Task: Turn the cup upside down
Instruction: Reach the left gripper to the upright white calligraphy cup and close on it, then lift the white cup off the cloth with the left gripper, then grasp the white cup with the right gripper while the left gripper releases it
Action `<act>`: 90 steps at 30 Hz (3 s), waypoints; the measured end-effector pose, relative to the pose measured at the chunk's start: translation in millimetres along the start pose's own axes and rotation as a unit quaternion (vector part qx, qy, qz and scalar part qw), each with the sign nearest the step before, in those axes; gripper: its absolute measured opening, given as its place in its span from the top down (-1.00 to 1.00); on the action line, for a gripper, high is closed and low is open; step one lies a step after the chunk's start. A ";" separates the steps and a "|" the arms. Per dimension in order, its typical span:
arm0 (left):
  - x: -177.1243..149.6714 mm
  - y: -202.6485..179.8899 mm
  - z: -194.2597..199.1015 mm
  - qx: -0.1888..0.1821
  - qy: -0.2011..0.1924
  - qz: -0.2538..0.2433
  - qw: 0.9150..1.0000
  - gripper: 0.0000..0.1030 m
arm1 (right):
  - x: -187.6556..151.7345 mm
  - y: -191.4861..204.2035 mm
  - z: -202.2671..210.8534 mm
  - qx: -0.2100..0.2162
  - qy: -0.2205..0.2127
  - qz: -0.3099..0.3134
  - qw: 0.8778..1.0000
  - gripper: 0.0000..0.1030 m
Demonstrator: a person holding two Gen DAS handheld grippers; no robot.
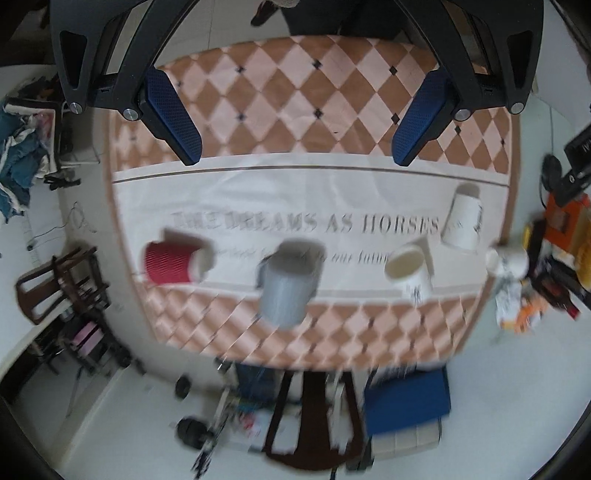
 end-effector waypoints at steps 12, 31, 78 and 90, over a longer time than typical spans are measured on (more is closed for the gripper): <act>31.5 -28.5 -130.2 -0.081 0.058 -0.063 0.993 -0.88 | 3.3 87.0 -173.4 -0.005 0.093 0.036 0.995 -0.61; 29.0 -49.0 -156.0 -0.119 0.077 -0.080 0.987 -0.03 | -5.3 69.6 -197.2 -0.022 0.138 0.008 0.990 -0.60; -100.7 -276.6 -84.3 -0.261 0.156 -0.025 0.952 -0.88 | -120.5 -232.0 -169.9 -0.042 0.146 -0.115 0.982 -0.72; -79.7 -182.1 -3.7 -0.177 0.035 -0.047 0.982 -0.97 | -106.2 -184.9 -85.7 -0.021 0.077 0.083 0.993 -0.78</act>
Point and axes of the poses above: each gripper's, at about its wrist camera, not at the fingertips, and z roughly against the way its jaws point, y to its left, x to its top, the point moved 9 cm from there along -z, roughly the way its jaws point, and after that the axes turned 7 degrees about -z, right-handed, at the moved point
